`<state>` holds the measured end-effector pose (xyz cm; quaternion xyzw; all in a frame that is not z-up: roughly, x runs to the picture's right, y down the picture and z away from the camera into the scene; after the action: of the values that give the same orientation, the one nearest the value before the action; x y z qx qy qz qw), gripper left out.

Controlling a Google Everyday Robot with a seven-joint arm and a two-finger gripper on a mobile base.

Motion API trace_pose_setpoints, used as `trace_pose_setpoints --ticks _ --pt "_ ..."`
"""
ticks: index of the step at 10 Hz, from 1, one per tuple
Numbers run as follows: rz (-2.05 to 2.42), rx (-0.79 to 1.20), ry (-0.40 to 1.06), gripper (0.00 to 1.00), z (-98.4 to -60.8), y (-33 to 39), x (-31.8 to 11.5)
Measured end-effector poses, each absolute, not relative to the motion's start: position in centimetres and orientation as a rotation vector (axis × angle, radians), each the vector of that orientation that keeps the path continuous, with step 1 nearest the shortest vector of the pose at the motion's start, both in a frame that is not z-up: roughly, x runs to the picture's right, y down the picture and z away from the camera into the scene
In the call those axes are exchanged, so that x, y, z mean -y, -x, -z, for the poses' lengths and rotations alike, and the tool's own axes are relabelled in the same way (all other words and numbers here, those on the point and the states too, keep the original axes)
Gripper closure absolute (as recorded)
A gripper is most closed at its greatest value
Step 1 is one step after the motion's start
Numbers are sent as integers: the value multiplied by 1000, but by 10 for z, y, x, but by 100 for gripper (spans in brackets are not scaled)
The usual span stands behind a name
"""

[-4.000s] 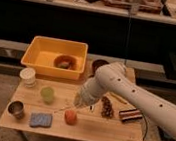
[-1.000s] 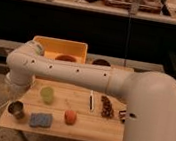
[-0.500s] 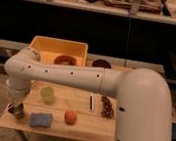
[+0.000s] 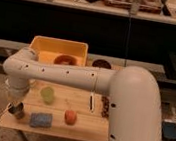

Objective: Place fork in metal cup

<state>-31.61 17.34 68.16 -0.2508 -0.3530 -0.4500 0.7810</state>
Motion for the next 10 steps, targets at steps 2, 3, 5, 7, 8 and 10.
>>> trace_pose_setpoints --ticks 2,3,5,7,8,10 --pt "978 761 549 80 -688 321 -177" --pt "982 762 554 80 -691 324 -179" --pt "982 763 566 80 -698 326 -182" --pt "984 765 580 80 -703 329 -187" --pt "983 765 584 80 -704 330 -188" --pt "978 766 592 80 -709 330 -189"
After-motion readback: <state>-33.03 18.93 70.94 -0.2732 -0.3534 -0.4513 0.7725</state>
